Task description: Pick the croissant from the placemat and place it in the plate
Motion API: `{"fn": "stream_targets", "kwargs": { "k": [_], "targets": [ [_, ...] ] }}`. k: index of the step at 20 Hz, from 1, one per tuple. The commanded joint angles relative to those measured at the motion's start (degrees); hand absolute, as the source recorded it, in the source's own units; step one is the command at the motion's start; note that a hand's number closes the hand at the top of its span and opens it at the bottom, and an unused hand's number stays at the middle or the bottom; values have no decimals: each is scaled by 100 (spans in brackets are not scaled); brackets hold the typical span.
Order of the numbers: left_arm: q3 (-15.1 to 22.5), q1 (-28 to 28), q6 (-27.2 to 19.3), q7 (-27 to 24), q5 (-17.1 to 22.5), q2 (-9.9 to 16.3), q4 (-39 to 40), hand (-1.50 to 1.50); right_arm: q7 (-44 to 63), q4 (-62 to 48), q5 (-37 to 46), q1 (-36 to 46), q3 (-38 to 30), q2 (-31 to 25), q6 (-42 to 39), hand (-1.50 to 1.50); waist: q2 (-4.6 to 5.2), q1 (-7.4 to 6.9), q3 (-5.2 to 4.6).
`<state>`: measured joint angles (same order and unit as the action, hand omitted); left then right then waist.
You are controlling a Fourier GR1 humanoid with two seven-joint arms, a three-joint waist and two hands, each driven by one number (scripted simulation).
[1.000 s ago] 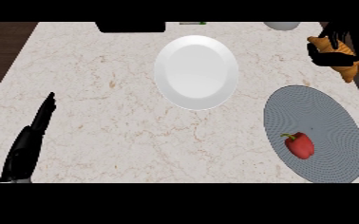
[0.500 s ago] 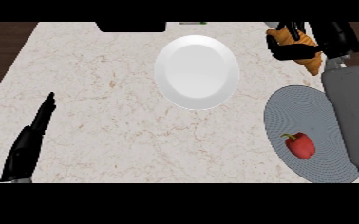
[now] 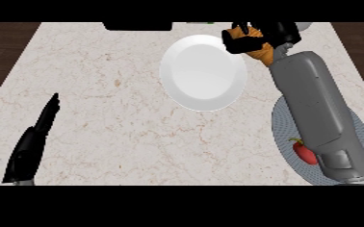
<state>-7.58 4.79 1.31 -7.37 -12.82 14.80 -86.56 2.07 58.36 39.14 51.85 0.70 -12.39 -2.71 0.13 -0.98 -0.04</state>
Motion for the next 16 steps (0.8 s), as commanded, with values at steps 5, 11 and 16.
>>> {"fn": "stream_targets", "kwargs": {
  "k": [5, 11, 16],
  "targets": [
    [21, 19, 63, -36, -14, -70, -52, 0, 128, -1730, 368, 724, 143, 766, 321, 150, 22, -59, 3],
    [86, -177, -12, -66, -139, -160, 225, 0, -353, -2902, 107, 983, -211, 1201, 558, 150, 68, -121, 4],
    [-157, -361, 246, 76, 2, 206, 77, 0, 216, -3668, -211, 1158, -330, 1233, 1566, -150, 73, -209, 5]
  ]
}}
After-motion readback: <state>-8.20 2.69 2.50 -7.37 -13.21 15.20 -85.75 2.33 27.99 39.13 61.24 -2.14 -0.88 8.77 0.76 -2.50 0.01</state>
